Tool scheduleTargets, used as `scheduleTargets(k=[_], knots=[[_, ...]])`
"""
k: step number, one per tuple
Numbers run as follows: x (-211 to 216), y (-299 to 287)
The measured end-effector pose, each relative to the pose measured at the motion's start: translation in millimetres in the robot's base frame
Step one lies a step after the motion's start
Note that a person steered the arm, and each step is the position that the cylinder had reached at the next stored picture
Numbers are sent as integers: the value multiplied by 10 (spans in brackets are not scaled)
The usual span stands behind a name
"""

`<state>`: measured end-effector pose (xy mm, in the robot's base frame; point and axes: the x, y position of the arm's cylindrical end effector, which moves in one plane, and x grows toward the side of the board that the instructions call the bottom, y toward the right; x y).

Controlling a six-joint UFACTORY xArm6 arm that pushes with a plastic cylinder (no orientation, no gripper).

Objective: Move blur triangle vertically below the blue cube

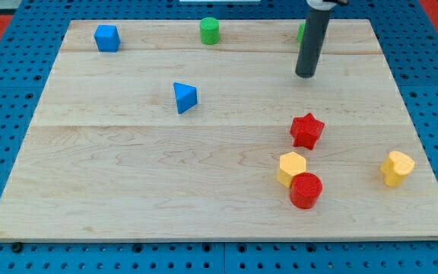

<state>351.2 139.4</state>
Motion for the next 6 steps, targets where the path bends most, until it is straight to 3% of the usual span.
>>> scheduleTargets(k=[1,3,6], knots=[[130,-139],[351,-1163],[377,-1125]])
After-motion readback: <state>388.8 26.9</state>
